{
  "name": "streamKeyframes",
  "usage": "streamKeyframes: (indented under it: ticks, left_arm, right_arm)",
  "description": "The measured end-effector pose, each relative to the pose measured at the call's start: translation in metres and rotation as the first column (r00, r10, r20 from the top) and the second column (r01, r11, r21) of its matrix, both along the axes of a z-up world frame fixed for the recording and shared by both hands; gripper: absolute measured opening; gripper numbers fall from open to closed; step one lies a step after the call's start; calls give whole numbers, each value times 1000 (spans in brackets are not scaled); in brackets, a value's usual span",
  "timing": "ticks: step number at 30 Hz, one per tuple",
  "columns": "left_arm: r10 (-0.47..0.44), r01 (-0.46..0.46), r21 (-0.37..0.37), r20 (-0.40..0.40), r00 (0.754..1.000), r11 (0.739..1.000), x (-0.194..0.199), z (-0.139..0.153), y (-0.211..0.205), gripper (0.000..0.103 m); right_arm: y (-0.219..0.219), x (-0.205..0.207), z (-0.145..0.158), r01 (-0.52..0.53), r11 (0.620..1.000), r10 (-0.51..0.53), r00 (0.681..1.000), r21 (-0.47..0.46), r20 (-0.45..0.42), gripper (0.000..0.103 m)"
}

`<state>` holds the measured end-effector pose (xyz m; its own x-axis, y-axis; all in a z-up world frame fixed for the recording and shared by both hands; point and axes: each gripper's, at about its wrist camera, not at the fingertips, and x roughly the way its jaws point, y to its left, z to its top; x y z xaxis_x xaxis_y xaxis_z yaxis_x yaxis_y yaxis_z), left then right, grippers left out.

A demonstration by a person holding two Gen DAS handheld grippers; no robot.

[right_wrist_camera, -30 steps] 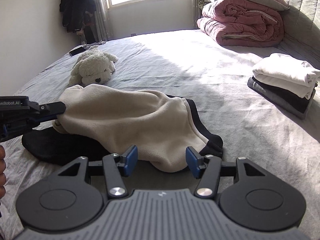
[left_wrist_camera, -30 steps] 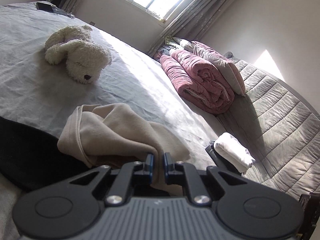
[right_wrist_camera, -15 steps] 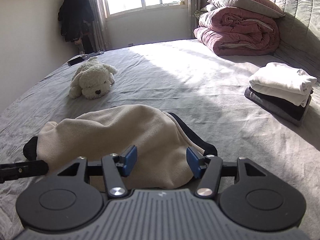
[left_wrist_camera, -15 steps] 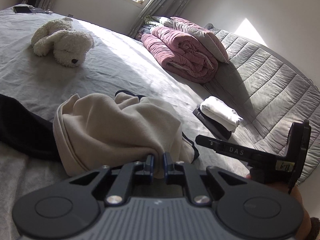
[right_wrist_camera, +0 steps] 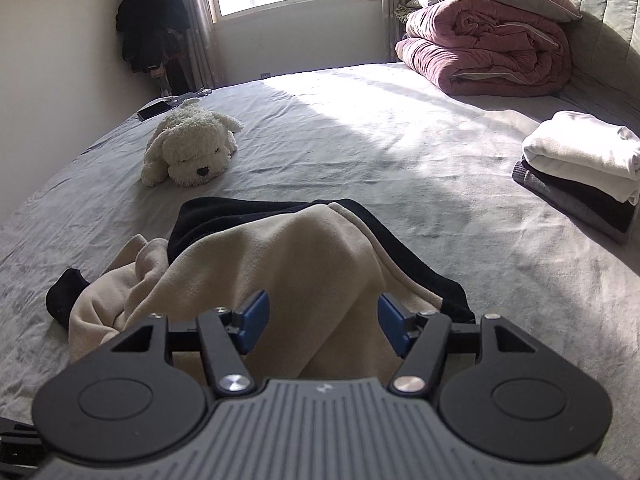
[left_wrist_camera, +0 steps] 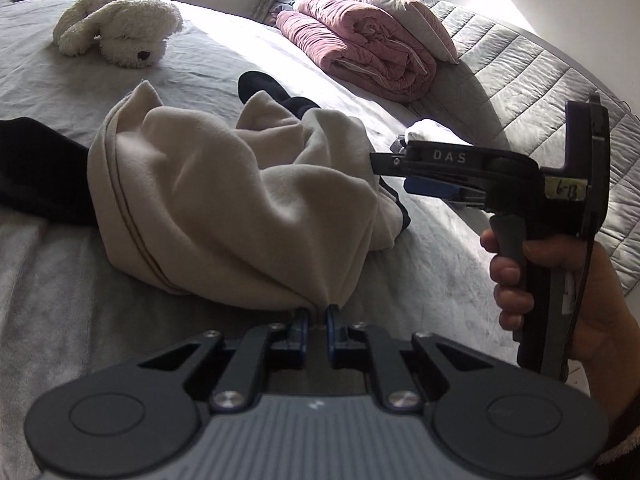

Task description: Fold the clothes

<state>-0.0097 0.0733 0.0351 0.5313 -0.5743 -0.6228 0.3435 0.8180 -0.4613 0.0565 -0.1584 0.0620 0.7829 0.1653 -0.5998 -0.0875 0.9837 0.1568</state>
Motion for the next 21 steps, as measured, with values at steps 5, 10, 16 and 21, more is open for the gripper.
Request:
streamKeyframes:
  ticks: [5,10,16,21]
  left_arm:
    - [-10,10,26,6,1000,1000,0,-1,1,9]
    - [-54,54,37,22,998,998,-2,11,-1,9]
    - [-65,64,33,38,997,997,-5,23,2,15]
    - [-73,72,29,51,996,997,-8,32,5,34]
  right_arm:
    - [7,5,-1,-2,1000,2,1000,1,-7,65]
    - [11,7,-1,0,1000,0,1000,5,-9,65]
    - [10,9,0,7,1000,-7,1000,15,-9,72]
    - [9,11,1,14,1000,-14,1000,23,-9,72]
